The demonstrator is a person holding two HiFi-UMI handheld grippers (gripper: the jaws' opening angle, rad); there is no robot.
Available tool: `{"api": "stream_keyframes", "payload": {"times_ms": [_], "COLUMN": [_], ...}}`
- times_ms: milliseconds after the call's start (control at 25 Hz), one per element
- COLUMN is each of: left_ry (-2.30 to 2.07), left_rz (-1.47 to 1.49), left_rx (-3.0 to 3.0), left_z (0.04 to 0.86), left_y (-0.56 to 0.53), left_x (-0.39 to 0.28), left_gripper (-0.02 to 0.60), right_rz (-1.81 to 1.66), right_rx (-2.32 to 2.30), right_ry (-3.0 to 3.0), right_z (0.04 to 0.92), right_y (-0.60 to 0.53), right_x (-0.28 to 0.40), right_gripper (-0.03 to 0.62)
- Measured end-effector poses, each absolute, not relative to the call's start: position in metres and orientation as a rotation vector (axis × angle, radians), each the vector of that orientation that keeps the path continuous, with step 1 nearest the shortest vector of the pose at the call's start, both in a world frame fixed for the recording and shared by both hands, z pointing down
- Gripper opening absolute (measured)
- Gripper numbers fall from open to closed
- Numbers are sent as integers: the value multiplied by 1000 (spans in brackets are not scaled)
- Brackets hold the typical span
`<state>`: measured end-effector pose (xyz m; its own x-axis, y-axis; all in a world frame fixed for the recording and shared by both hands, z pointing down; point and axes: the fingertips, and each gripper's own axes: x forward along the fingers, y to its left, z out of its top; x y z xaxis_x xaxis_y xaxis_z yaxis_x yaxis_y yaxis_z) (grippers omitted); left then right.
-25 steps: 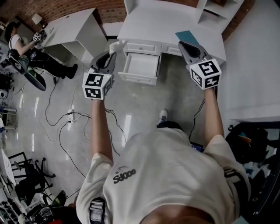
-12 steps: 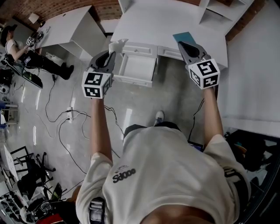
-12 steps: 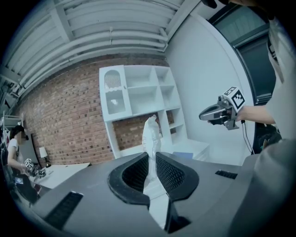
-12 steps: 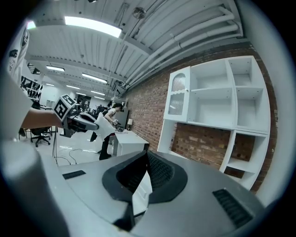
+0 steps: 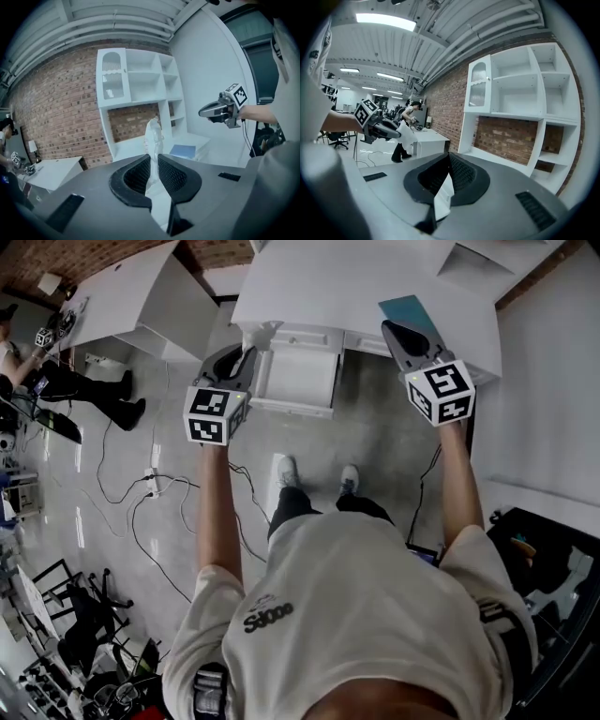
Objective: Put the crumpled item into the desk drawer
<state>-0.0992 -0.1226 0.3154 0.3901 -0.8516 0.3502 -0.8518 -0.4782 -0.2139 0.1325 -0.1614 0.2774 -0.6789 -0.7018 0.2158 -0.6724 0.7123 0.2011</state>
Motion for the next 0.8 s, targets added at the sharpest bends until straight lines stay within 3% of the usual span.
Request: {"api": "stream_keyframes", "payload": {"times_ms": [800], "left_ry": [-1215], "left_rz": [903], "left_rx": [2564], "left_z": [487], "left_y": [-230], "left_x": [-155], "left_gripper": [49], "right_rz": [227], "right_rx": [981], "right_ry": [-2466], "right_z": [458], "right_y": [-232], "right_x": [36], "right_gripper": [-3]}}
